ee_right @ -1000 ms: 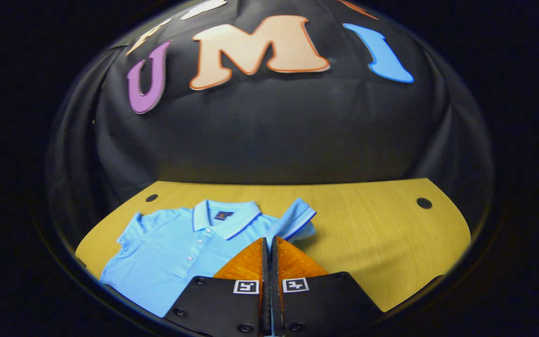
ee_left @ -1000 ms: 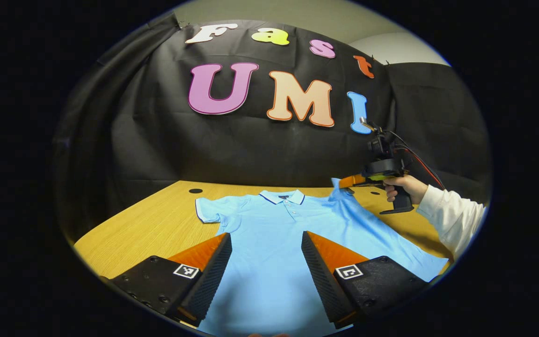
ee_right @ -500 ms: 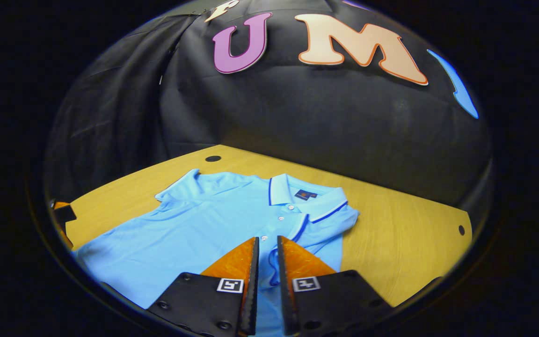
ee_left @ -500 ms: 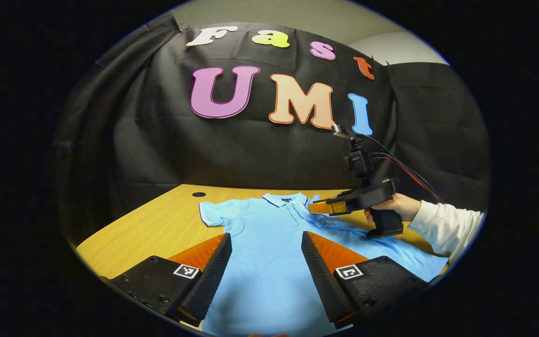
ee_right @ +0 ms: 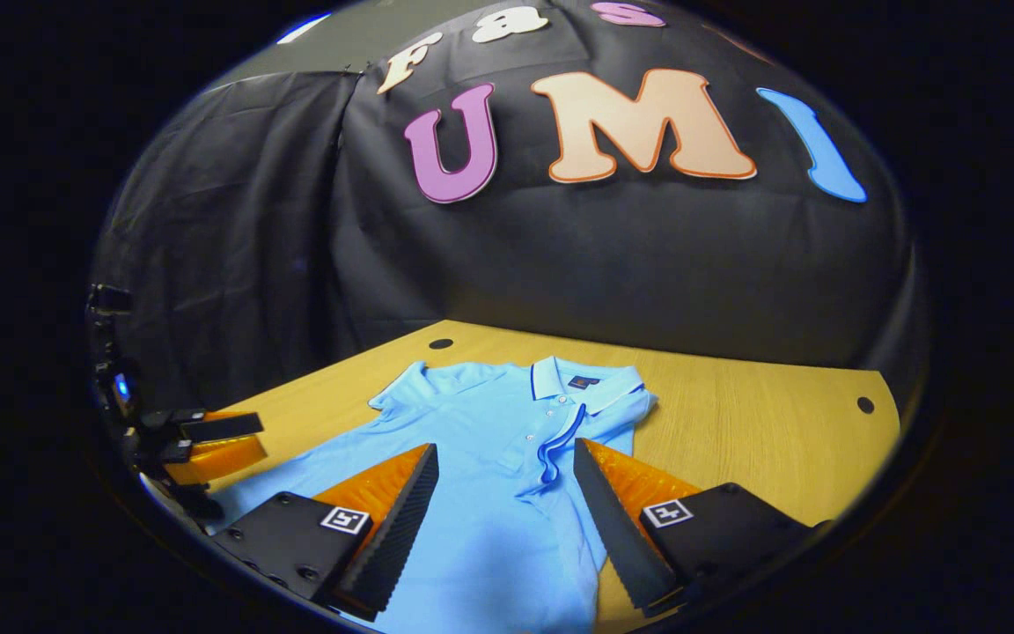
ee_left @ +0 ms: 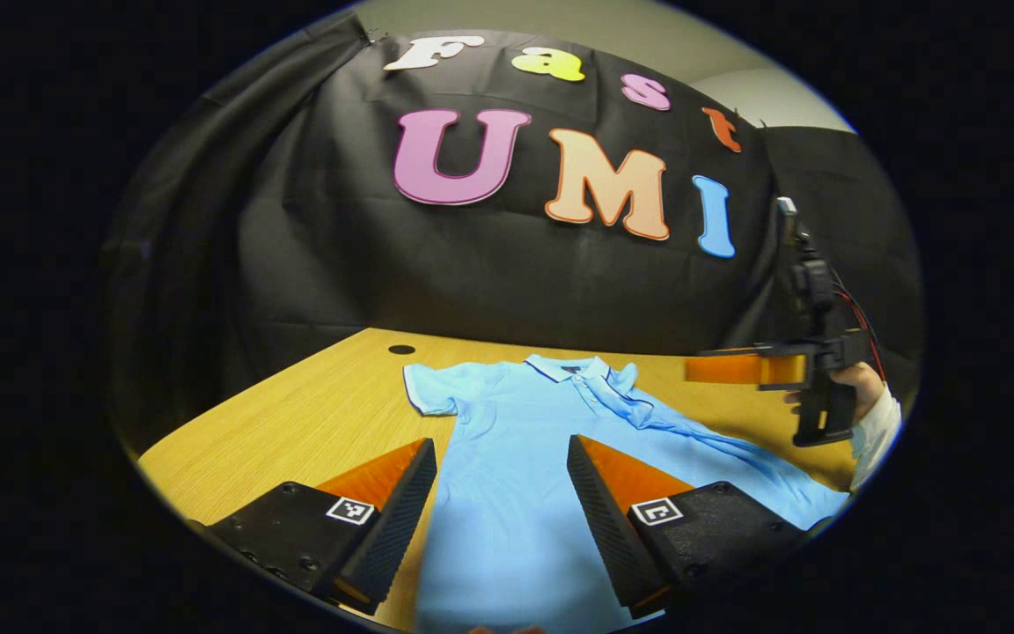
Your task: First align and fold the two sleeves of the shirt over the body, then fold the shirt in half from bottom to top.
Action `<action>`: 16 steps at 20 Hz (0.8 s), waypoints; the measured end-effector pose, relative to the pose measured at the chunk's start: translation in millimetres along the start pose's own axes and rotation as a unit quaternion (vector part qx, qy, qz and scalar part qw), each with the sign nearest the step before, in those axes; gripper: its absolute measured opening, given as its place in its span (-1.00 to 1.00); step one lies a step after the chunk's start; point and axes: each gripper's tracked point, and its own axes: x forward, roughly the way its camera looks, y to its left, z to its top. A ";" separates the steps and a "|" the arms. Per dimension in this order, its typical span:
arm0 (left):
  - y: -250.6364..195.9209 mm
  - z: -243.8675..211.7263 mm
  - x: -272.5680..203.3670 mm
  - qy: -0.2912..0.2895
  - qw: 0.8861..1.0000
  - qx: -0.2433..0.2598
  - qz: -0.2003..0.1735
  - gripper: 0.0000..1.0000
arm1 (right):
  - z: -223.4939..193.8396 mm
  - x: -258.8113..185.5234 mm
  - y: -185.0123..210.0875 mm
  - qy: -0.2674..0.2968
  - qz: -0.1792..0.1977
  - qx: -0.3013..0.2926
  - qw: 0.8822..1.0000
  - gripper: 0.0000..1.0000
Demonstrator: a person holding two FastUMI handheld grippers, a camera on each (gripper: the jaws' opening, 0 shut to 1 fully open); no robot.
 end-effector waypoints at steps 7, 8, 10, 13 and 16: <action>40.6 9.6 46.3 0.042 0.998 0.035 0.028 0.80 | -33.6 -82.9 -26.4 -0.021 -0.028 0.040 0.999 0.96; 46.7 14.3 59.5 0.047 0.998 0.037 0.025 0.79 | -38.7 -89.1 -29.1 -0.020 -0.028 0.057 0.998 0.97; 56.0 19.6 82.8 0.065 0.997 0.022 0.020 0.79 | -45.3 -97.4 -37.1 -0.024 -0.032 0.081 0.996 0.97; 73.7 23.2 118.0 0.101 0.994 0.001 0.032 0.80 | -47.9 -109.8 -52.8 -0.044 -0.056 0.080 0.994 0.97; 79.6 22.7 152.6 0.135 0.990 -0.015 0.031 0.80 | -50.6 -119.6 -55.0 -0.055 -0.064 0.081 0.993 0.97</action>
